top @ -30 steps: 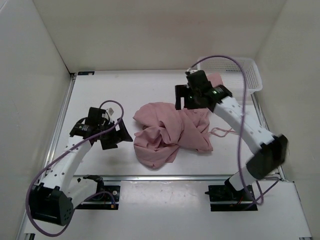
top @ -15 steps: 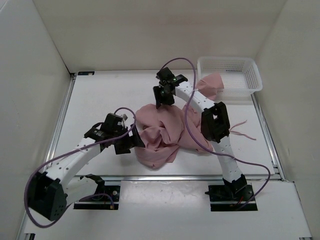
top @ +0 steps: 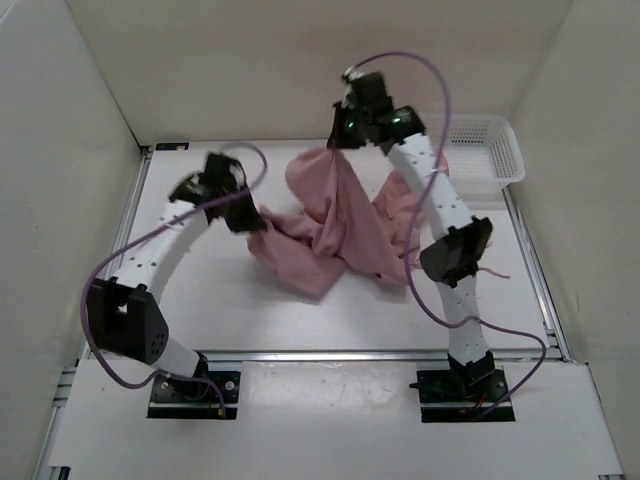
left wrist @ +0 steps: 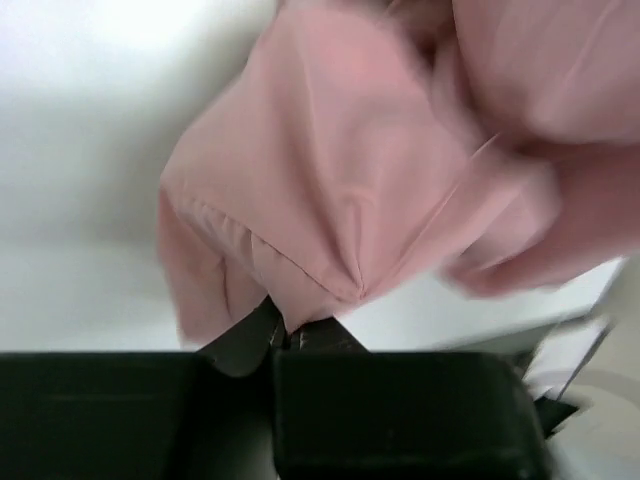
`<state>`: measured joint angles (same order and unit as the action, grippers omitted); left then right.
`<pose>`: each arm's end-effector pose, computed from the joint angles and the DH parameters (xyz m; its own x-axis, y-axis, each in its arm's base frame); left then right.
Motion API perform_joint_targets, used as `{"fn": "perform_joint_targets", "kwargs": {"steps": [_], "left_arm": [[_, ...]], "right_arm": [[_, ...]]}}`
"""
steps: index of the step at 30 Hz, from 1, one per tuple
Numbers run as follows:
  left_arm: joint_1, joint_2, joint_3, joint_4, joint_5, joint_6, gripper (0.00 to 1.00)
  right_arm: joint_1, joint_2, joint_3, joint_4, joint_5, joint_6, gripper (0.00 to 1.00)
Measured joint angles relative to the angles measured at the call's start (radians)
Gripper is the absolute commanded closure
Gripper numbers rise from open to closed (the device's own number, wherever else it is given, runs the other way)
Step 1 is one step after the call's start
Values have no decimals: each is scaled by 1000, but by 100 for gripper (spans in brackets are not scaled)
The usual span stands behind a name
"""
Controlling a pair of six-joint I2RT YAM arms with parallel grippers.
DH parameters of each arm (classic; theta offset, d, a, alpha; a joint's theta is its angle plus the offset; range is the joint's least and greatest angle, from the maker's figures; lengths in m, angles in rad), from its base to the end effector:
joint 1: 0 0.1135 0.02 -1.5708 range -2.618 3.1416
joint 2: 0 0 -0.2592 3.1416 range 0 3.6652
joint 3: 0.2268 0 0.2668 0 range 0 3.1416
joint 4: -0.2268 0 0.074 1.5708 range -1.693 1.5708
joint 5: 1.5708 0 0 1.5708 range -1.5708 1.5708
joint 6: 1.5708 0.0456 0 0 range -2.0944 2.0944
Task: Fold and stack the trousers
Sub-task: Flatten the trousers out
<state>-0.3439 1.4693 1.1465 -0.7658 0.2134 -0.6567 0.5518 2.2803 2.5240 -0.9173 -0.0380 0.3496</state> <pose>0.2926 -0.1151 0.2407 -0.9182 -0.3049 -0.2527 -0.1750 0.8849 -0.4317 0.4420 0.2741 0.3565 -0.6872 -0.0211 -0.7262 -0.3339 0.8969 0.2900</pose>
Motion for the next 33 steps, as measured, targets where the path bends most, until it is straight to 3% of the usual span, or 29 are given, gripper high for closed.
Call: {"fn": "perform_joint_targets", "kwargs": {"steps": [4, 7, 9, 12, 13, 14, 15, 16, 17, 18, 20, 22, 23, 25, 26, 27, 28, 29, 30, 33], "left_arm": [[148, 47, 527, -153, -61, 67, 90], [206, 48, 880, -170, -94, 105, 90], [208, 0, 984, -172, -93, 124, 90], [196, -145, 905, -169, -59, 140, 90], [189, -198, 835, -164, -46, 142, 90], [182, -245, 768, -156, -39, 143, 78], [175, -289, 687, -151, -32, 147, 62], [169, -324, 602, -154, -23, 152, 40], [160, -351, 505, -145, -16, 156, 18], [152, -373, 408, -138, -11, 158, 0], [143, -385, 233, -157, -4, 151, 0], [138, -355, 86, -179, -3, 148, 2], [138, -336, 42, -196, -4, 148, 11], [138, -311, 10, -231, -7, 145, 37], [138, -310, 13, -234, -15, 149, 67], [138, -312, 26, -235, -26, 147, 78], [138, -309, 51, -240, -35, 155, 87], [138, -302, 85, -237, -50, 156, 90], [138, -291, 120, -237, -63, 160, 90], [138, -221, 215, -216, -102, 163, 90]], "right_arm": [[-73, -202, 50, 87, -58, 43, 100], [-126, -418, 21, 162, -79, 57, 100], [-131, -591, -67, 220, -82, 39, 100], [-108, -856, -313, 300, -65, 1, 100], [-101, -935, -408, 313, -52, -8, 79], [-97, -1013, -513, 324, -28, -13, 62], [-95, -1097, -663, 367, 19, -14, 40], [-95, -1176, -811, 370, 72, -8, 22], [-95, -1244, -958, 361, 130, -3, 8], [-95, -1281, -1061, 350, 176, 7, 5], [-103, -1357, -1298, 300, 284, 51, 2], [-124, -1398, -1476, 199, 368, 111, 2], [-135, -1416, -1535, 151, 400, 144, 2], [-152, -1463, -1602, 75, 459, 194, 31], [-155, -1486, -1605, 50, 484, 214, 44], [-156, -1505, -1600, 47, 506, 229, 64], [-156, -1512, -1582, 41, 527, 238, 73], [-157, -1512, -1557, 35, 548, 249, 80], [-158, -1501, -1523, 34, 571, 256, 93], [-158, -1438, -1435, 31, 618, 269, 100]]}}
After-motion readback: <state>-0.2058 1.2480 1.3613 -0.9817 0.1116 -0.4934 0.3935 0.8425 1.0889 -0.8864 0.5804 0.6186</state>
